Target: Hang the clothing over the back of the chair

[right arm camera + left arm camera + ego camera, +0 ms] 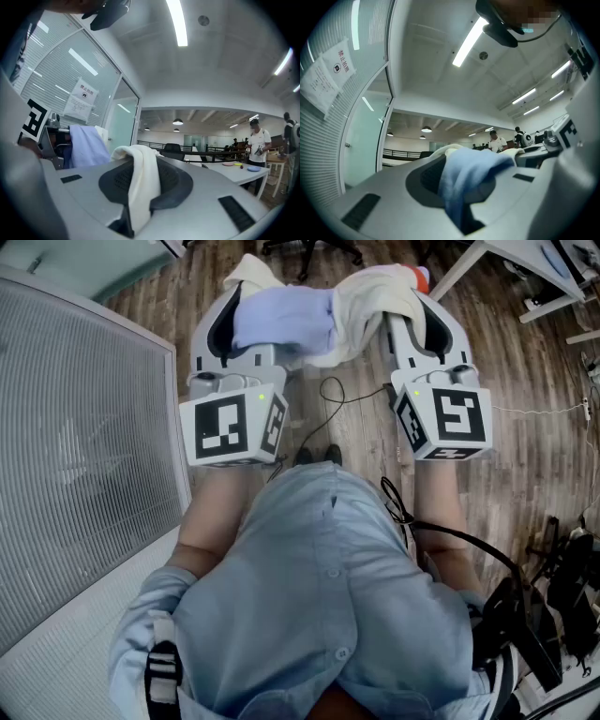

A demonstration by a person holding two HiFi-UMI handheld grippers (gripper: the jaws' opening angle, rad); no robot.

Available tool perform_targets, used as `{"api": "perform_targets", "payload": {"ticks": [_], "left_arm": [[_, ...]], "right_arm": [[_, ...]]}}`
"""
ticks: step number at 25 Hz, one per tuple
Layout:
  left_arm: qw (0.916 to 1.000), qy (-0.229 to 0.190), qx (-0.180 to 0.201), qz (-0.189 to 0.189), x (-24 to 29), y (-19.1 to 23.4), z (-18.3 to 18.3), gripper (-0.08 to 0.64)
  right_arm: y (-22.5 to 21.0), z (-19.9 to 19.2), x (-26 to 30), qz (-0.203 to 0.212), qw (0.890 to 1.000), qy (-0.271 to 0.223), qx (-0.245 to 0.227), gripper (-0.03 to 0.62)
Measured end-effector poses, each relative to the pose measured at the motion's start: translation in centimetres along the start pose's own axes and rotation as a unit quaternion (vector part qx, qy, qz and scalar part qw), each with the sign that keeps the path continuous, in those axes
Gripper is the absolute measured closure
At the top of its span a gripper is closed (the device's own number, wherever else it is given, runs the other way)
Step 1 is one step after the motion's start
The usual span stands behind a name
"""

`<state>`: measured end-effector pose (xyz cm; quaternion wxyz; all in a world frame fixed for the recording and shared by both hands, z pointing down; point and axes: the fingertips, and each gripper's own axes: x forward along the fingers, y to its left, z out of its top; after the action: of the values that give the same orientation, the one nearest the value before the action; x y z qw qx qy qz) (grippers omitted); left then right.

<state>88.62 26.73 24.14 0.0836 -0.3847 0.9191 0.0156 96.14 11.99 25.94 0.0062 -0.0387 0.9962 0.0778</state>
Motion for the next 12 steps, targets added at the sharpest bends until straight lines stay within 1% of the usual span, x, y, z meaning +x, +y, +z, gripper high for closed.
{"api": "perform_targets", "payload": {"ticks": [8, 12], "left_arm": [[1.0000, 0.001, 0.001, 0.004, 0.3, -0.4, -0.2, 0.518], [1.0000, 0.001, 0.002, 0.003, 0.7, -1.0, -1.0, 0.518]], "right_arm": [[-0.6, -0.1, 0.1, 0.003, 1.000, -0.004, 0.001, 0.523], [-1.1, -1.0, 0.4, 0.008, 1.000, -0.004, 0.000, 0.523]]}}
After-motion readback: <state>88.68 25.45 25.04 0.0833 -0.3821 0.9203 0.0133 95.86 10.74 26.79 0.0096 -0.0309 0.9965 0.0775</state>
